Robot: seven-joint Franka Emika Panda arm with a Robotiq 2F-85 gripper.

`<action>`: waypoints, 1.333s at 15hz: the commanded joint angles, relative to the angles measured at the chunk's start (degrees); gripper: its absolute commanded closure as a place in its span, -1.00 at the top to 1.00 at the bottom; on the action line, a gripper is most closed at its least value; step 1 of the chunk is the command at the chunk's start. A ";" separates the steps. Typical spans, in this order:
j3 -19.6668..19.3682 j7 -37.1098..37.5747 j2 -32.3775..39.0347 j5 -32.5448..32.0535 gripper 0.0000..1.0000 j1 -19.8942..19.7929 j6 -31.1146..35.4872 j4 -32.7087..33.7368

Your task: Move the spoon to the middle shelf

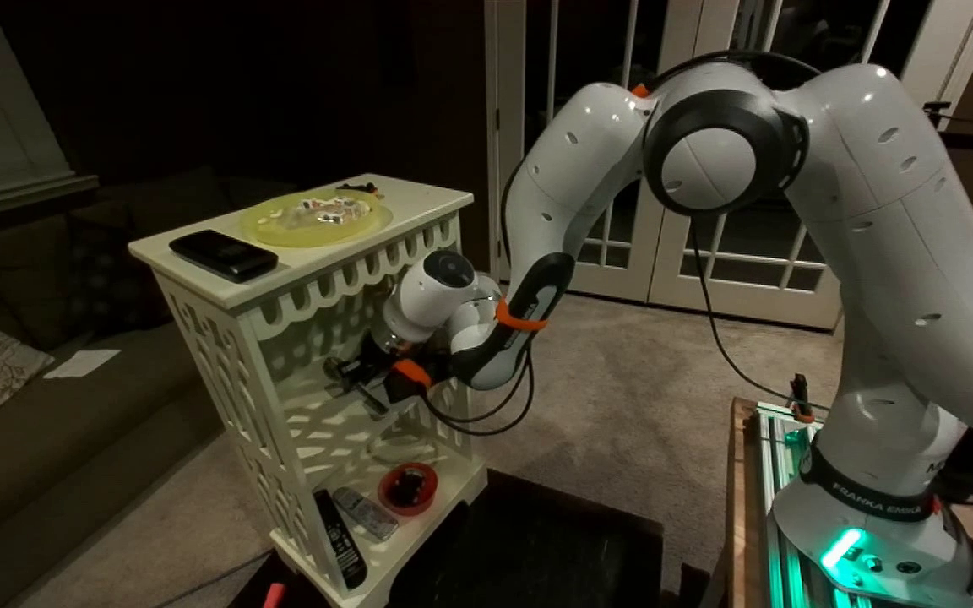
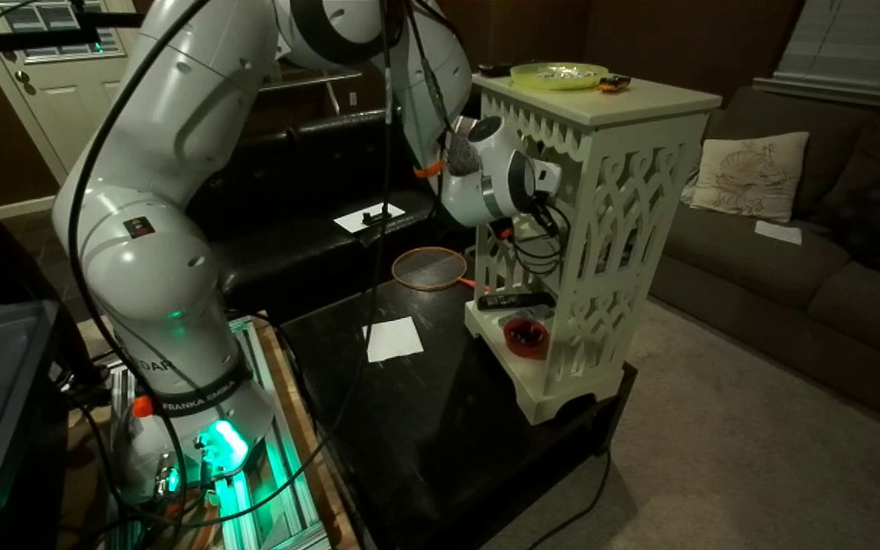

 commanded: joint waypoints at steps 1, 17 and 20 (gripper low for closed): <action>-5.49 0.63 -2.07 0.24 0.49 4.59 2.45 -1.88; -11.63 -29.32 -11.41 9.01 1.00 9.22 51.83 -30.31; 1.47 -38.36 -18.67 7.52 1.00 -2.84 51.55 -36.85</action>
